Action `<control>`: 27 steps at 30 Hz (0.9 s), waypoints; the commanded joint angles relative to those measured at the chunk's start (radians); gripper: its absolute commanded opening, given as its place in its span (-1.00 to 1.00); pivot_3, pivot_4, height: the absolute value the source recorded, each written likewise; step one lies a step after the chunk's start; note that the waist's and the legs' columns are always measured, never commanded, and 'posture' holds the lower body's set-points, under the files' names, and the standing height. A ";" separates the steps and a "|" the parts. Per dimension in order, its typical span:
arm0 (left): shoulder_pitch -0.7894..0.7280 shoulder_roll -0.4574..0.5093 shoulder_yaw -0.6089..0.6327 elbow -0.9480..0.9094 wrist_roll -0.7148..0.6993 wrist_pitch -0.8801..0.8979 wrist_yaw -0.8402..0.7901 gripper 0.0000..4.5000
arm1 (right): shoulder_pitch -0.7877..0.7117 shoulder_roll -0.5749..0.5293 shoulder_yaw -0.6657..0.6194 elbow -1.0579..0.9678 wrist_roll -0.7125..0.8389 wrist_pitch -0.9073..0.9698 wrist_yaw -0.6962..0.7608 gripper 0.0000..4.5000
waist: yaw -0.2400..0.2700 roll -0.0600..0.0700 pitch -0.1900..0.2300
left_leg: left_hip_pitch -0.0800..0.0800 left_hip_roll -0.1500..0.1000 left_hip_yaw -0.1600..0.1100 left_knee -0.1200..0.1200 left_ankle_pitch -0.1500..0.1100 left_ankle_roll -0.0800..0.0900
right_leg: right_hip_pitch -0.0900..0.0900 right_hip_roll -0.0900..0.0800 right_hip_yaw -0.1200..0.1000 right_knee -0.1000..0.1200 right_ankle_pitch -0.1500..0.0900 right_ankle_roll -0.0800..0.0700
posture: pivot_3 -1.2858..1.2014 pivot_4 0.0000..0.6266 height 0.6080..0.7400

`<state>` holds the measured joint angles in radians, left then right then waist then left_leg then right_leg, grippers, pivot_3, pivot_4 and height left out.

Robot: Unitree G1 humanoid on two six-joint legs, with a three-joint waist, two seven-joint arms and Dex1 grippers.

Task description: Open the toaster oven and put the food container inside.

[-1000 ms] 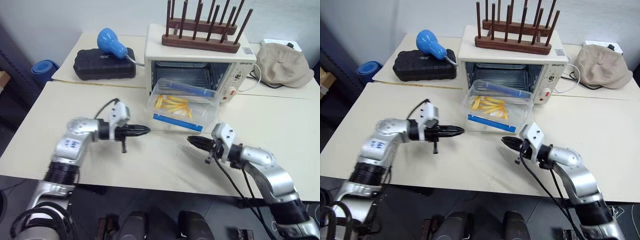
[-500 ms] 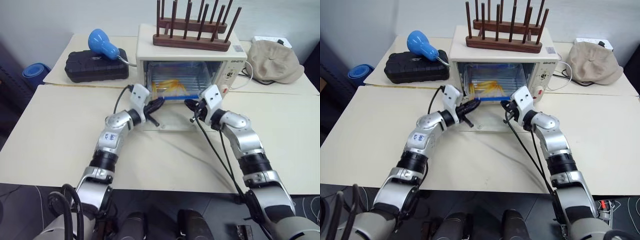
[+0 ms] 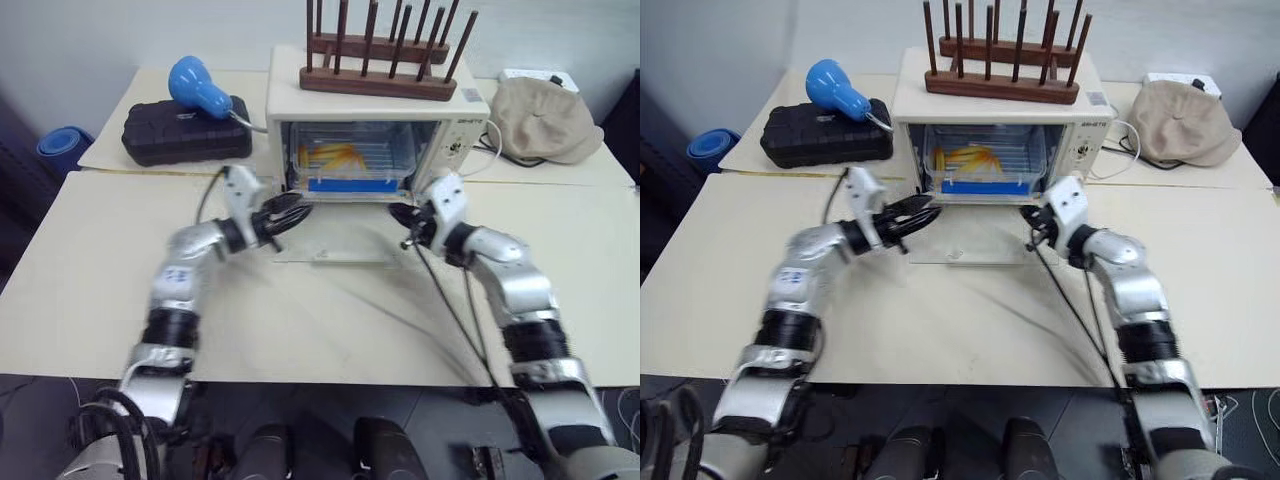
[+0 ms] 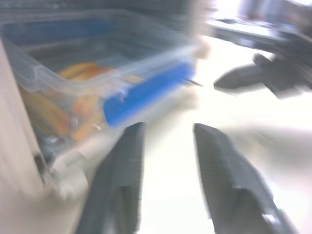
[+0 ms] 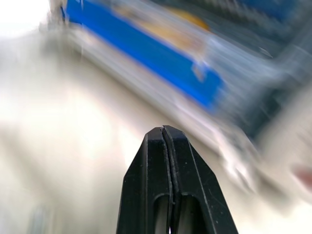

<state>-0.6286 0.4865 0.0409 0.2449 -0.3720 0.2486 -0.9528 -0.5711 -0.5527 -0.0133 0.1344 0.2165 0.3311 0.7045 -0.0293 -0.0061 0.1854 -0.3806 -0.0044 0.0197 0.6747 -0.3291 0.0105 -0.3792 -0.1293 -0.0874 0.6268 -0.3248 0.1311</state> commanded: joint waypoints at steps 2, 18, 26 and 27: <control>0.093 0.158 0.055 -0.086 -0.105 -0.023 -0.282 0.39 | 0.084 -0.126 -0.049 0.013 -0.011 -0.032 0.081 -1.00 | 0.003 0.000 0.000 | 0.001 0.001 0.000 0.001 0.000 0.000 | 0.002 0.000 0.000 -0.001 0.000 0.000 | 0.03 -0.52 1.00; 0.171 0.118 0.153 -0.154 -0.156 -0.015 -0.150 0.99 | -0.038 0.114 -0.200 0.103 0.278 -0.169 0.181 -1.00 | 0.003 0.001 0.001 | 0.001 0.001 -0.001 0.002 0.000 0.000 | 0.002 0.000 0.000 0.000 0.000 0.000 | 0.03 -0.52 1.00; 0.330 0.201 0.157 -0.110 -0.020 -0.220 -0.176 1.00 | 0.173 -0.041 -0.171 -0.109 0.285 -0.240 0.421 -0.41 | 0.017 0.001 0.001 | 0.001 -0.001 -0.004 0.000 0.000 0.000 | 0.004 -0.001 -0.003 -0.001 0.000 0.000 | 0.03 -0.52 1.00; 0.345 0.208 0.155 -0.105 -0.007 -0.243 -0.178 1.00 | 0.206 -0.065 -0.159 -0.123 0.273 -0.256 0.451 -0.27 | 0.020 0.001 0.001 | 0.001 -0.001 -0.004 -0.001 0.000 0.000 | 0.003 -0.001 -0.003 -0.001 0.000 0.000 | 0.03 -0.52 1.00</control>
<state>-0.2945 0.6738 0.1850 0.1412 -0.4041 0.0638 -1.1205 -0.3982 -0.5891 -0.1914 0.0632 0.5138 0.1213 1.0874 -0.0088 -0.0051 0.1859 -0.3794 -0.0053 0.0167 0.6739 -0.3294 0.0110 -0.3757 -0.1305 -0.0898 0.6252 -0.3248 0.1311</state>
